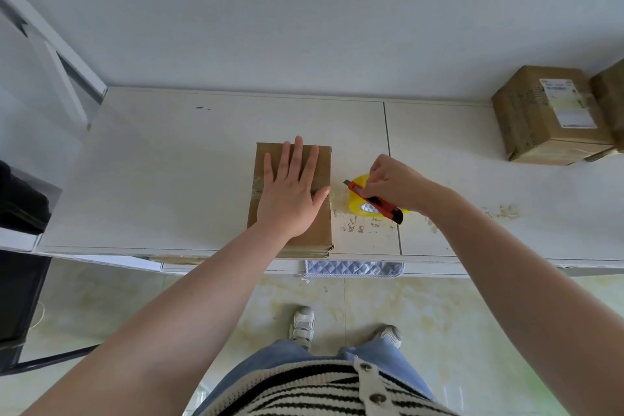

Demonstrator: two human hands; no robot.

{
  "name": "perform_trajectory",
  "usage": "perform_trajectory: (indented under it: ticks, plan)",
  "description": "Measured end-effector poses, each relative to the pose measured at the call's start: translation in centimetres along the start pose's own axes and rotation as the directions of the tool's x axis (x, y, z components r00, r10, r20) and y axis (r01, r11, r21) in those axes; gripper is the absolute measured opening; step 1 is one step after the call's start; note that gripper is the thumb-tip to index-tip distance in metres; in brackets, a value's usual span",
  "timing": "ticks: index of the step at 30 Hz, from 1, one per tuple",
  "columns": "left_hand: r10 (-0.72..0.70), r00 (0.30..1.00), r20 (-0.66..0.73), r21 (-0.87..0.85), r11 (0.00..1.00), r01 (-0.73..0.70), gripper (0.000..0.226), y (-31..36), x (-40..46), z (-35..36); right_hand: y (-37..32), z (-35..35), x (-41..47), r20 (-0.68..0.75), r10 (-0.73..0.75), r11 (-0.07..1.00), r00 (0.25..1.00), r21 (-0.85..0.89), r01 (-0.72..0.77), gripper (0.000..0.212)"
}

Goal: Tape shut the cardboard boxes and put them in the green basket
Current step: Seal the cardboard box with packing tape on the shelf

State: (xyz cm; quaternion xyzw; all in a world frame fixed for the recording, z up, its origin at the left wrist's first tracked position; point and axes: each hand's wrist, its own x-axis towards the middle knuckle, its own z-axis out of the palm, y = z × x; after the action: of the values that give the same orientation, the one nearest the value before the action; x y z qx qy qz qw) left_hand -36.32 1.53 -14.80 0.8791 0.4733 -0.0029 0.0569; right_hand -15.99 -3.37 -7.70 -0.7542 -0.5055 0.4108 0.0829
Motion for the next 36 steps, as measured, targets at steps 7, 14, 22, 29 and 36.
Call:
perform_trajectory:
  ticks: [7, 14, 22, 29, 36]
  plan:
    - [0.003, 1.0, 0.007, 0.0, 1.0, -0.003, 0.074, 0.1, -0.1, -0.3, -0.4, 0.5, 0.3, 0.002, -0.019, 0.987, 1.0, -0.161, 0.019, 0.022]
    - [0.001, 1.0, 0.009, 0.009, 1.0, -0.001, 0.075, 0.1, -0.1, -0.3, -0.9, 1.3, 1.1, -0.028, -0.025, 0.938, 0.999, -0.346, 0.014, 0.033]
    - [-0.001, 1.0, -0.009, 0.006, 1.0, 0.001, 0.073, 0.0, -0.1, 0.2, 1.3, 0.1, -0.4, -0.394, 0.118, 0.744, 0.911, 0.643, 0.182, 0.029]
    - [-0.008, 1.0, -0.007, 0.002, 1.0, 0.008, 0.073, 0.2, 0.0, 0.3, 11.8, 1.4, -0.3, -0.376, 0.544, 0.787, 0.75, 0.538, -0.302, 0.03]
    - [-0.006, 1.0, -0.001, 0.024, 1.0, 0.006, 0.073, 0.2, 0.0, 0.1, 5.8, -0.5, 2.0, -0.406, 0.045, 0.992, 0.913, 0.129, 0.008, 0.036]
